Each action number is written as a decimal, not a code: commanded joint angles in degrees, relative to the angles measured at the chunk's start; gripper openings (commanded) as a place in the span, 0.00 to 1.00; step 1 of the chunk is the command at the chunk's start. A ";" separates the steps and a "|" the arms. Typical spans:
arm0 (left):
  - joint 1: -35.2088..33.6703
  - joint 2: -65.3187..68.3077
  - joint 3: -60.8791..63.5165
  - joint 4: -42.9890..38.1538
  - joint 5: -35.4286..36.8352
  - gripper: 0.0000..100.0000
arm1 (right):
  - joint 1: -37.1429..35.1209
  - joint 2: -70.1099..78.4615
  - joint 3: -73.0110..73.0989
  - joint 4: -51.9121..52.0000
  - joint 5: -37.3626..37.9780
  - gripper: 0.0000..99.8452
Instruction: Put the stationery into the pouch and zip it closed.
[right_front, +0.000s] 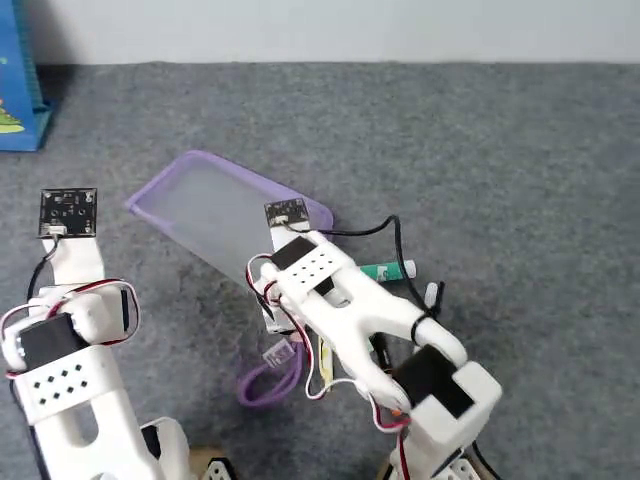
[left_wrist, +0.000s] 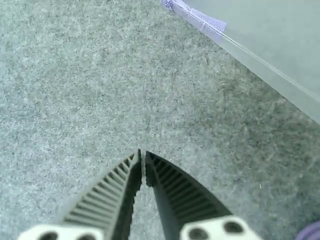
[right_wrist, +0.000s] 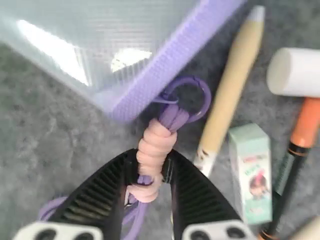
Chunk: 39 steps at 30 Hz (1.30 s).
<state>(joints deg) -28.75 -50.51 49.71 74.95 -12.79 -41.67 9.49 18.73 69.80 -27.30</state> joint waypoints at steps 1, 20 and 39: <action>-0.18 -1.32 -0.13 -1.23 -0.79 0.02 | -0.22 -9.45 -2.11 5.41 5.01 0.01; 4.48 -1.41 -3.38 -1.32 -3.34 0.02 | 5.49 -35.21 -2.11 8.48 34.29 0.01; 18.11 -1.41 -18.86 10.64 16.09 0.18 | 2.68 -50.07 -2.02 0.75 34.99 0.01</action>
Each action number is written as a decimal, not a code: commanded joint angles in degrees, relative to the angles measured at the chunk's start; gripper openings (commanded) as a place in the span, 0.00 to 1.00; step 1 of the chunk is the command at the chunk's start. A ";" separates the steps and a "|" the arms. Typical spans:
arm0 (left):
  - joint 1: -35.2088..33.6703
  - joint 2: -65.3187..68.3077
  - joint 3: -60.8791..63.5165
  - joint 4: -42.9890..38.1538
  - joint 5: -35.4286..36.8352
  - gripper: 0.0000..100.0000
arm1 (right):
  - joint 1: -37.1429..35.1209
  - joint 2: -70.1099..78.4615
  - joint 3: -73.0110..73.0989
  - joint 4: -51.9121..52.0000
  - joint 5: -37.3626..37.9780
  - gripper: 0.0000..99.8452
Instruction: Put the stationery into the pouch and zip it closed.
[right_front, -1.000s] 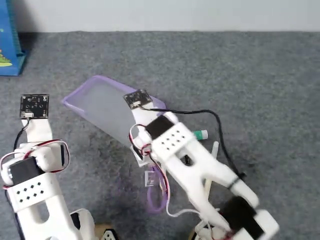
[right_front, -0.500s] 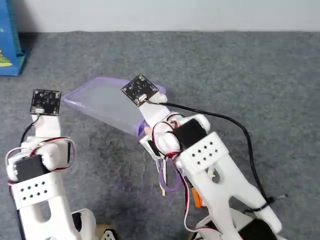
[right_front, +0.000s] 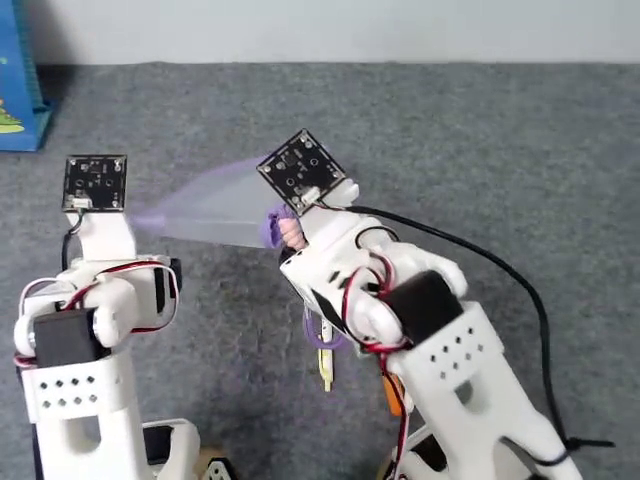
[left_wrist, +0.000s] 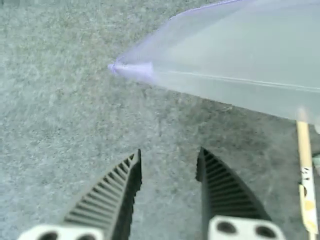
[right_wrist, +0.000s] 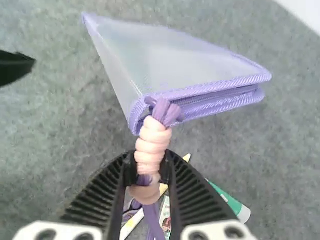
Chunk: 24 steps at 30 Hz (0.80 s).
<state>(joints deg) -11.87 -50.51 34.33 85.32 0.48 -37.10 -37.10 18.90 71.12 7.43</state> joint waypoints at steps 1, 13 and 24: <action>1.93 -1.41 -3.56 0.26 4.75 0.18 | -2.86 -4.00 -2.20 -0.57 0.18 0.01; 12.48 -1.41 -11.56 5.54 16.44 0.18 | -4.79 -4.44 0.09 -1.10 -2.37 0.01; 21.27 -1.05 -12.53 6.15 16.53 0.18 | -5.14 -4.62 -0.09 -0.66 -3.08 0.01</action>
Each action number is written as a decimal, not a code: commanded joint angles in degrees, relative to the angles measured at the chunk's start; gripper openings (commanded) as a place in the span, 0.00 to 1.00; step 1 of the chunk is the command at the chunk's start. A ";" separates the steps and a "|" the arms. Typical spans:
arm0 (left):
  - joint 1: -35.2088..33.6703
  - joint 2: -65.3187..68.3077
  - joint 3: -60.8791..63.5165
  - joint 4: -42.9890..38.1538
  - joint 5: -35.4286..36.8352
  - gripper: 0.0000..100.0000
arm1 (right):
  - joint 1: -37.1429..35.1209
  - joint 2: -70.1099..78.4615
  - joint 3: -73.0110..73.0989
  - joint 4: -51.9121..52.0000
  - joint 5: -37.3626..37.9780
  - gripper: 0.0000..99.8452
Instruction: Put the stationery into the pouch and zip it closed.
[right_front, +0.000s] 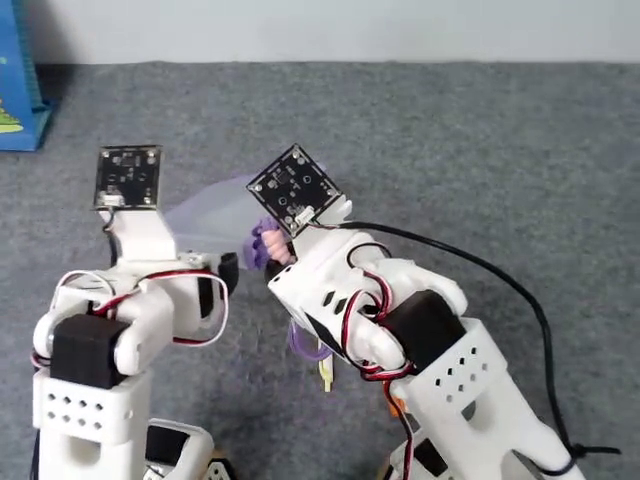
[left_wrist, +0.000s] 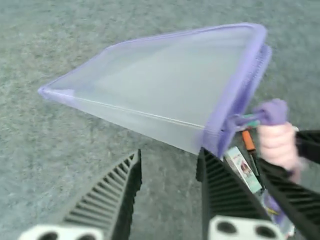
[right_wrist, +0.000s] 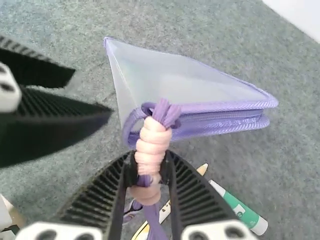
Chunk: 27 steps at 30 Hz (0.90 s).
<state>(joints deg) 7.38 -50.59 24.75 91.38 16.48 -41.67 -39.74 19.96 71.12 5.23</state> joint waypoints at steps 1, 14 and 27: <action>2.64 -0.88 -2.95 0.09 0.53 0.18 | -0.57 -1.98 -1.14 -0.66 -0.97 0.01; 2.99 -1.23 14.11 -17.67 3.43 0.18 | -0.57 -1.98 -1.14 -0.48 -4.84 0.01; -1.23 -1.32 14.81 -17.76 3.34 0.15 | -0.13 -1.98 -0.97 2.24 -4.66 0.01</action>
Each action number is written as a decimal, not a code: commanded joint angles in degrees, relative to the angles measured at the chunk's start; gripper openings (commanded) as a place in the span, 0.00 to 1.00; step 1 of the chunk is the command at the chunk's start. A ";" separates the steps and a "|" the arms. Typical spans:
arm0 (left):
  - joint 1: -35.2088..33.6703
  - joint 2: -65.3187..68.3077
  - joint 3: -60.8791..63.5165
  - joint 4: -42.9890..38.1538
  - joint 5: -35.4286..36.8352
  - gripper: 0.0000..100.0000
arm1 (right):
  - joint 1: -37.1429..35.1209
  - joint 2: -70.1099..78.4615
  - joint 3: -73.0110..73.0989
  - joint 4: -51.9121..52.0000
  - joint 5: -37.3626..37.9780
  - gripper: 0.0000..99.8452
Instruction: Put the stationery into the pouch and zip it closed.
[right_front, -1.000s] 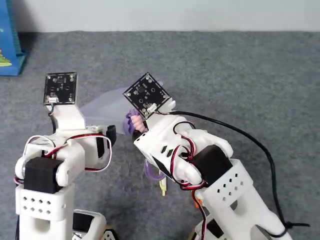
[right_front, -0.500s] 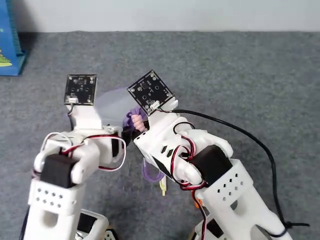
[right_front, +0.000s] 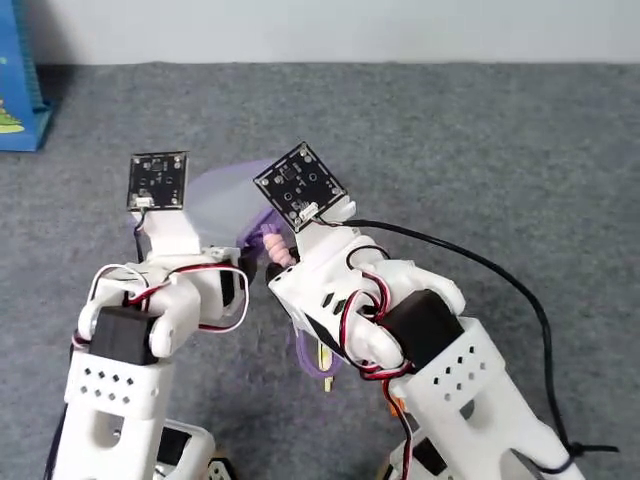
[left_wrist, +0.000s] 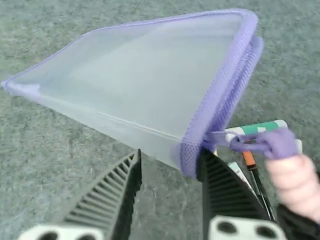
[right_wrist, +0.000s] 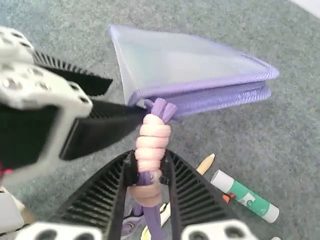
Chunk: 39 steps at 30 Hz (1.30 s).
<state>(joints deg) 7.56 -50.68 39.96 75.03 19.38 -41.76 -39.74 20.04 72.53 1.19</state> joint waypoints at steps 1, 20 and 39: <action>-1.49 -1.23 -0.31 -1.49 0.44 0.12 | -0.13 -1.98 -1.14 1.36 -0.62 0.01; -1.67 -1.23 -0.66 1.58 -1.23 0.01 | 8.84 -10.86 -0.88 10.15 4.75 0.01; -7.74 -1.23 -0.48 2.20 -1.58 0.01 | 23.08 -23.16 -0.79 15.78 10.46 0.01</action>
<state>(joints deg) 0.53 -51.12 39.96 76.70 18.33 -20.48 -59.87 19.96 87.82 11.30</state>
